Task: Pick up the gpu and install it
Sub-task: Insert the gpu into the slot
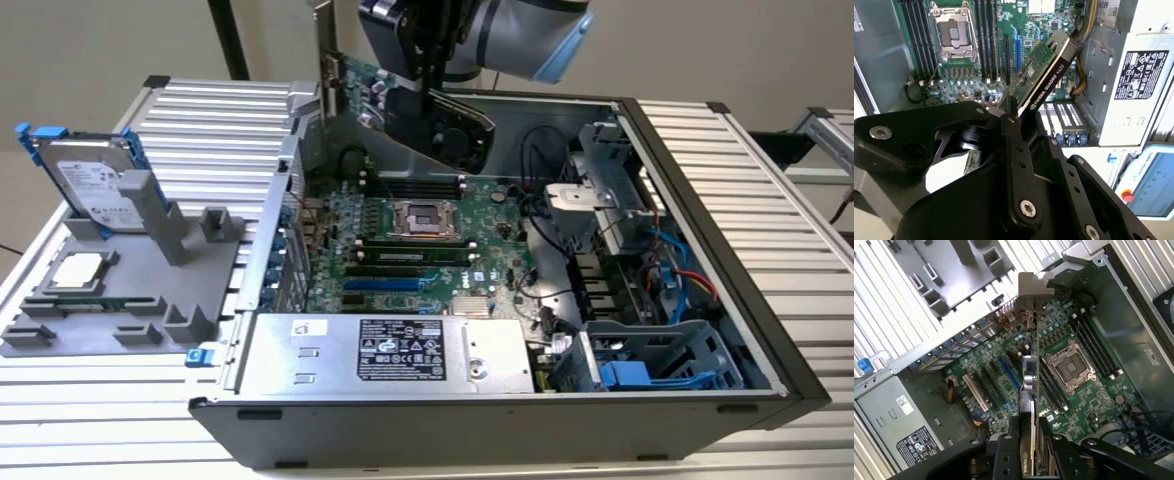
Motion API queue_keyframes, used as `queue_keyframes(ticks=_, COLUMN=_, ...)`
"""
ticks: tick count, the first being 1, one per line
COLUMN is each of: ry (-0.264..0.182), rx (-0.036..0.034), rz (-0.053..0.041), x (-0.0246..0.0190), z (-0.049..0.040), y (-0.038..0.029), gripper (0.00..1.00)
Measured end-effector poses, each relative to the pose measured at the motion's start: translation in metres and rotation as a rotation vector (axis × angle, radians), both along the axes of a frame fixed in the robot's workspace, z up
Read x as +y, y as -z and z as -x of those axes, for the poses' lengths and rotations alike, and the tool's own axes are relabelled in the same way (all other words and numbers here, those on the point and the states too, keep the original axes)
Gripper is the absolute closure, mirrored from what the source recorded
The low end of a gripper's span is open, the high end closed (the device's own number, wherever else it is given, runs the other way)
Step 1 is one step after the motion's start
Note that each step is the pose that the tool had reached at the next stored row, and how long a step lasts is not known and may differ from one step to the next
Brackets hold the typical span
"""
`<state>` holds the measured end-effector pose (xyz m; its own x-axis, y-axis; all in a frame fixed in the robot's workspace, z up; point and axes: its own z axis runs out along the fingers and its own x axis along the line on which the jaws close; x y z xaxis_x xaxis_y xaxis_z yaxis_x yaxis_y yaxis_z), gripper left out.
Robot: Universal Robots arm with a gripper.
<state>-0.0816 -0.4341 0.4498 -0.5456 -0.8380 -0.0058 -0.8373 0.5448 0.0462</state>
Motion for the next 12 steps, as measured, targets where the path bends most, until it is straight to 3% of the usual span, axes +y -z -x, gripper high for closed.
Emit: queue_keyframes(ticks=12, ry=-0.058, rx=0.0, rz=0.0, x=0.0, z=-0.0006, y=0.0, gripper=1.0)
